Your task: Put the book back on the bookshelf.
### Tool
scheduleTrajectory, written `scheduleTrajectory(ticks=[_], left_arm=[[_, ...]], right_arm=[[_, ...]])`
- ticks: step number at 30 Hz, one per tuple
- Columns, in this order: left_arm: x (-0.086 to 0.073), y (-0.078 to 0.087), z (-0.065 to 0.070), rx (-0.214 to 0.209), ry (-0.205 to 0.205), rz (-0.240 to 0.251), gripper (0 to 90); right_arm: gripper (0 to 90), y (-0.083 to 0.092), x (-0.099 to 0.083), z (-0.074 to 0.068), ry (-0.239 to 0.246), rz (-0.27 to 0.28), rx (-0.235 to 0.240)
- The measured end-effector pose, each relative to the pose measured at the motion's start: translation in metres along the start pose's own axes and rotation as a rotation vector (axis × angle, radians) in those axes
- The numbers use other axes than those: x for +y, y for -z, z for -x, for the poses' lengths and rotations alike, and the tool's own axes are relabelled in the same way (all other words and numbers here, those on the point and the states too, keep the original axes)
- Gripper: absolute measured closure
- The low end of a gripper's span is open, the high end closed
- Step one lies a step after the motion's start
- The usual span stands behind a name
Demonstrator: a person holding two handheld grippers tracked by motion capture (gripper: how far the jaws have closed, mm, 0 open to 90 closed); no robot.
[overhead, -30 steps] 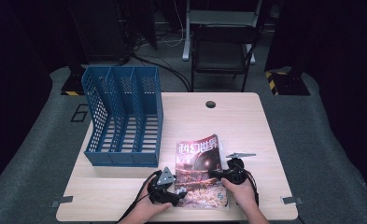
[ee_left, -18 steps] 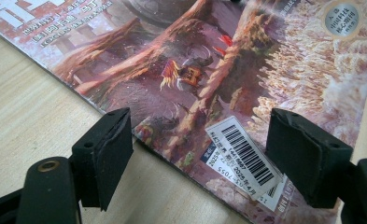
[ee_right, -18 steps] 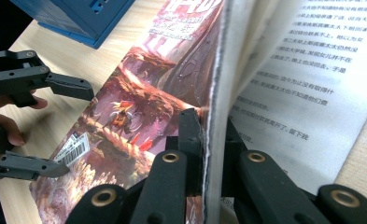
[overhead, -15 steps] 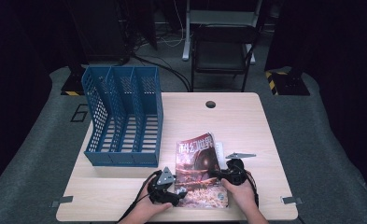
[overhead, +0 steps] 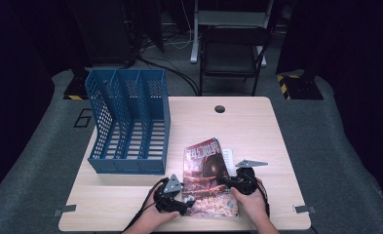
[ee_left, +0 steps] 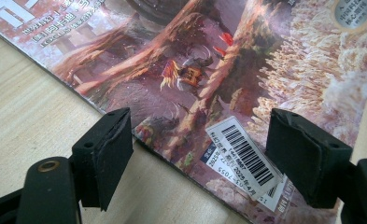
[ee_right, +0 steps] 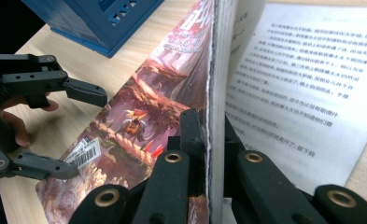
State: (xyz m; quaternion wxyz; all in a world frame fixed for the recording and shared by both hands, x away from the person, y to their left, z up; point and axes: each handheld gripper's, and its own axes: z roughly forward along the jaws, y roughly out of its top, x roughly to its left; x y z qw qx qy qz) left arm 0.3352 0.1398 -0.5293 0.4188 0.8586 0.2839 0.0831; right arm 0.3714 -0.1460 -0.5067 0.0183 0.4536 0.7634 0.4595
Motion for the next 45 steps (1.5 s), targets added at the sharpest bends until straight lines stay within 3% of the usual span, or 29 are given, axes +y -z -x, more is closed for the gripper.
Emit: scheduleTrajectory(ticks=[2, 5, 7, 8, 20, 34, 41, 45], left_arm=[[0.0, 0.001, -0.002, -0.003, -0.009, -0.005, 23.0], [0.001, 0.001, -0.004, -0.008, 0.02, -0.008, 23.5], [0.003, 0.002, -0.006, -0.017, 0.013, -0.023, 23.5], [0.003, 0.003, -0.006, -0.019, 0.036, -0.02, 23.6], [0.009, 0.008, -0.017, -0.011, 0.074, -0.026, 23.8], [0.02, 0.005, -0.029, -0.068, 0.133, -0.009, 22.1], [0.025, 0.004, -0.034, -0.086, 0.173, 0.024, 21.9], [0.027, 0.003, -0.035, -0.104, 0.166, 0.016, 21.6]], right_arm=[[86.6, 0.001, 0.0, -0.001, -0.002, 0.002, -0.001], [86.7, 0.004, 0.001, -0.004, -0.002, 0.021, 0.0], [86.7, 0.004, 0.001, -0.006, 0.004, 0.03, -0.002], [86.7, 0.005, 0.001, -0.006, 0.008, 0.035, -0.003], [86.8, 0.016, 0.001, -0.014, 0.029, 0.112, 0.024], [86.9, 0.028, 0.0, -0.027, 0.074, 0.164, 0.059], [86.9, 0.032, -0.002, -0.033, 0.085, 0.18, 0.08], [86.9, 0.033, -0.003, -0.036, 0.092, 0.181, 0.096]])
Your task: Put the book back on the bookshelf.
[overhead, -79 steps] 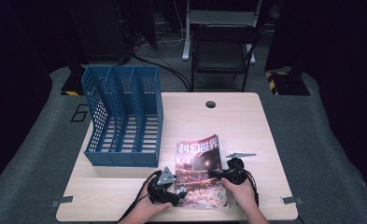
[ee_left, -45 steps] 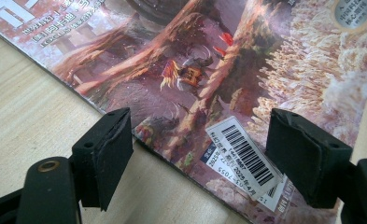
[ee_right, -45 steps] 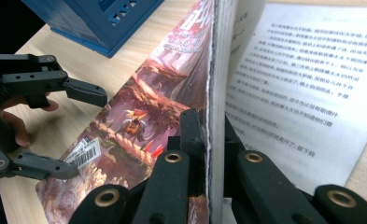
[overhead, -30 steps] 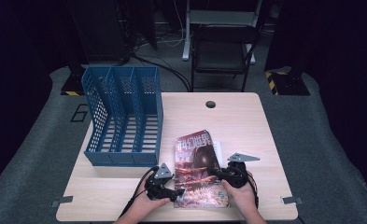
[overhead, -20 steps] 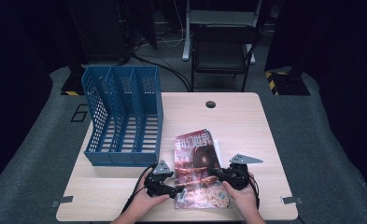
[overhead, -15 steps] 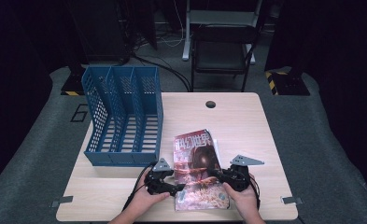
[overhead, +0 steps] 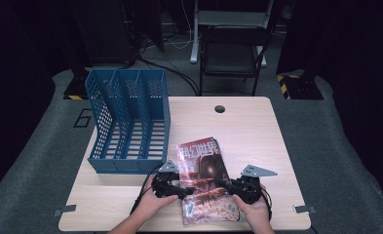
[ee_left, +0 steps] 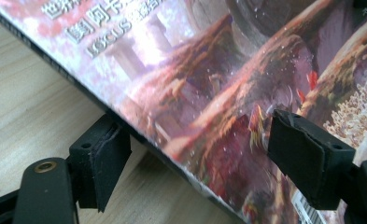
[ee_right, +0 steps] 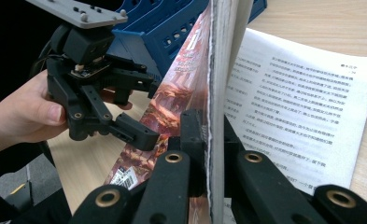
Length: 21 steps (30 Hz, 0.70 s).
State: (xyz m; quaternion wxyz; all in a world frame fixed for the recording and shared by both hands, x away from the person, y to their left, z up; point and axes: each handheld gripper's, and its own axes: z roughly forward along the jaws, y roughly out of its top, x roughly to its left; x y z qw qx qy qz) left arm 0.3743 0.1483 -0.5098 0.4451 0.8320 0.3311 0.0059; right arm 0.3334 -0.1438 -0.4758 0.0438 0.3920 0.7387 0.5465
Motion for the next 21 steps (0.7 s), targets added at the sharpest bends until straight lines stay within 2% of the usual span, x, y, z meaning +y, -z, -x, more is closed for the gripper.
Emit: scheduleTrajectory(ticks=[5, 10, 11, 14, 16, 21], left_arm=[[0.002, 0.0, 0.0, -0.001, -0.01, -0.003, 21.6], [0.003, 0.002, -0.001, -0.006, 0.001, 0.008, 21.9], [0.004, 0.004, -0.001, -0.011, 0.022, 0.014, 22.5], [0.005, 0.006, -0.001, -0.007, 0.026, 0.017, 28.1], [0.005, 0.01, -0.002, -0.008, 0.044, 0.026, 32.3], [0.006, 0.016, -0.003, -0.008, 0.041, 0.028, 41.0]], right_arm=[[86.9, 0.001, 0.0, -0.001, 0.011, 0.002, 0.012], [86.8, 0.002, 0.001, -0.003, 0.02, 0.002, 0.022], [86.9, 0.002, 0.001, -0.003, 0.02, 0.008, 0.026], [86.8, 0.002, 0.002, -0.003, 0.019, 0.008, 0.035], [86.8, 0.003, 0.001, -0.002, 0.025, 0.005, 0.036], [86.8, 0.003, 0.001, -0.001, 0.024, 0.01, 0.04]])
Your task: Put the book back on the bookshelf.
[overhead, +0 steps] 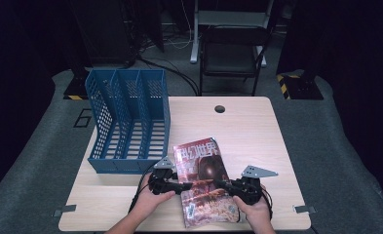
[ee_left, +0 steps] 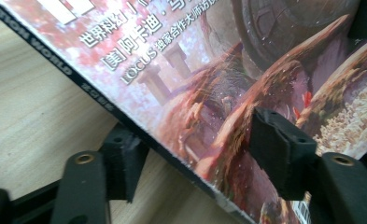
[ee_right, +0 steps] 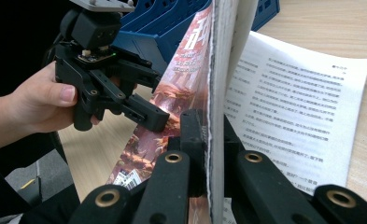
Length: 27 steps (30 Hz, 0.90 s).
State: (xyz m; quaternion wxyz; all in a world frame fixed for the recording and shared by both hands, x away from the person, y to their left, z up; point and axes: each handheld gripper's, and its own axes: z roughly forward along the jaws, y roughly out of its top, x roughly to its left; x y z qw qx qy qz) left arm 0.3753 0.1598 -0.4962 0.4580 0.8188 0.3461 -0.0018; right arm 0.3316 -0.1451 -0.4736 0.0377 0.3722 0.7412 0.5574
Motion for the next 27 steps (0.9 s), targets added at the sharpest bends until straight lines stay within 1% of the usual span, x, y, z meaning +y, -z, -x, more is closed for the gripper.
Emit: scheduleTrajectory(ticks=[1, 3, 4, 5, 8, 10, 11, 12, 14, 16, 19, 21, 24, 25, 27], left_arm=[[0.0, 0.001, 0.0, 0.002, 0.005, 0.008, 42.5], [0.001, 0.002, 0.0, -0.007, 0.008, 0.003, 44.0], [0.001, 0.003, 0.001, -0.002, 0.012, 0.015, 45.4], [0.001, 0.004, 0.0, -0.008, 0.018, 0.022, 48.0], [0.002, 0.008, 0.0, -0.019, 0.021, 0.017, 51.5], [0.003, 0.009, 0.001, -0.017, 0.019, 0.019, 53.8], [0.003, 0.01, 0.001, -0.023, 0.021, 0.016, 53.8], [0.004, 0.01, 0.002, -0.018, 0.019, 0.024, 54.8], [0.005, 0.013, 0.003, -0.02, 0.007, 0.018, 57.1], [0.006, 0.014, 0.003, -0.02, 0.005, 0.019, 59.2], [0.008, 0.017, 0.006, -0.021, 0.004, 0.027, 61.9], [0.008, 0.017, 0.006, -0.018, 0.005, 0.032, 62.5], [0.01, 0.021, 0.007, -0.022, 0.006, 0.027, 64.6], [0.01, 0.021, 0.007, -0.018, 0.006, 0.038, 65.1], [0.011, 0.023, 0.008, -0.021, 0.003, 0.041, 66.1]], right_arm=[[86.8, 0.0, 0.0, 0.0, 0.002, 0.001, -0.001], [86.8, 0.001, 0.0, 0.001, 0.001, -0.004, 0.0], [86.8, 0.0, 0.0, 0.0, -0.007, -0.001, -0.002], [86.7, 0.001, 0.0, 0.001, -0.007, -0.005, -0.001], [86.7, 0.002, 0.0, 0.001, -0.008, -0.003, 0.0], [86.7, 0.002, 0.0, 0.002, -0.006, -0.006, 0.0], [86.7, 0.002, 0.0, 0.002, -0.006, -0.006, 0.0], [86.7, 0.001, 0.0, 0.002, -0.014, -0.001, 0.0], [86.6, 0.001, 0.0, 0.005, -0.017, -0.008, 0.002], [86.6, 0.001, 0.0, 0.005, -0.022, -0.008, 0.0], [86.5, 0.001, 0.0, 0.007, -0.047, -0.011, 0.006], [86.5, 0.001, -0.001, 0.008, -0.04, -0.009, 0.008], [86.5, 0.001, 0.0, 0.008, -0.043, -0.009, 0.005], [86.4, 0.001, 0.0, 0.008, -0.046, -0.01, 0.002], [86.4, 0.001, 0.0, 0.009, -0.048, -0.011, 0.0]])
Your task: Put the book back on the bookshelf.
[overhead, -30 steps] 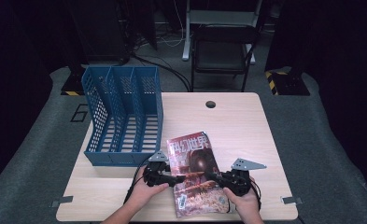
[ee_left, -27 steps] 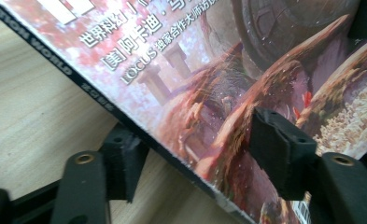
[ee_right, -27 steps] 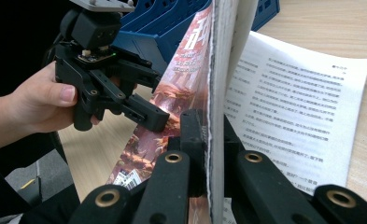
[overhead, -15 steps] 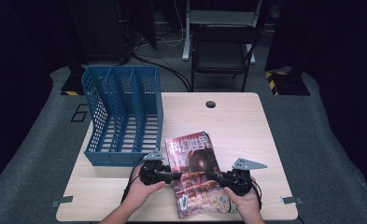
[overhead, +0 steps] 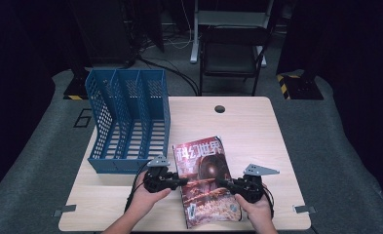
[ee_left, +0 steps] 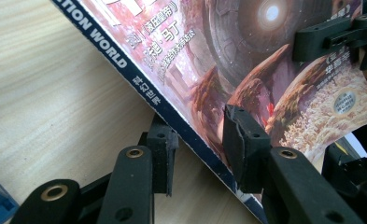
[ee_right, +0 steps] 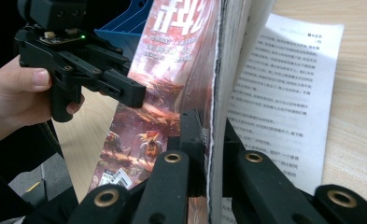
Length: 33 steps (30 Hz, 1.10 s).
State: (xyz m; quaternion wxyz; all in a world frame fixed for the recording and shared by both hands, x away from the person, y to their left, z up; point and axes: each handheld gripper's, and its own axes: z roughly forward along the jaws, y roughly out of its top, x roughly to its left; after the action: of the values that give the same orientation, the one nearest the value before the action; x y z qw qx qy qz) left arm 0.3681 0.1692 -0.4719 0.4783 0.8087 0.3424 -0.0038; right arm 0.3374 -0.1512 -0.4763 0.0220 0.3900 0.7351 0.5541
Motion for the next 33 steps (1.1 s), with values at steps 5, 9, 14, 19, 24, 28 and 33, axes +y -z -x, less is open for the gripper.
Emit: scheduleTrajectory(ticks=[5, 9, 14, 19, 24, 28, 33], left_arm=[[0.004, 0.006, 0.003, 0.0, -0.012, 0.012, 68.8], [0.006, 0.01, 0.005, 0.0, -0.017, 0.024, 70.6], [0.008, 0.014, 0.006, 0.0, -0.029, 0.031, 72.2], [0.012, 0.02, 0.009, -0.002, -0.042, 0.039, 73.6], [0.015, 0.026, 0.012, -0.007, -0.053, 0.048, 74.9], [0.018, 0.03, 0.013, -0.006, -0.076, 0.053, 76.1], [0.019, 0.033, 0.015, 0.0, -0.079, 0.067, 77.3]], right_arm=[[86.3, 0.001, 0.001, 0.001, 0.0, 0.005, -0.003], [86.2, 0.001, 0.001, 0.001, -0.001, 0.008, 0.004], [86.2, 0.001, 0.003, 0.001, 0.004, 0.006, -0.001], [86.1, 0.002, 0.005, 0.0, -0.003, 0.002, 0.001], [86.2, 0.004, 0.008, -0.003, 0.006, 0.002, 0.0], [86.3, 0.005, 0.01, -0.004, 0.009, 0.003, 0.001], [86.4, 0.006, 0.011, -0.005, 0.015, 0.006, -0.001]])
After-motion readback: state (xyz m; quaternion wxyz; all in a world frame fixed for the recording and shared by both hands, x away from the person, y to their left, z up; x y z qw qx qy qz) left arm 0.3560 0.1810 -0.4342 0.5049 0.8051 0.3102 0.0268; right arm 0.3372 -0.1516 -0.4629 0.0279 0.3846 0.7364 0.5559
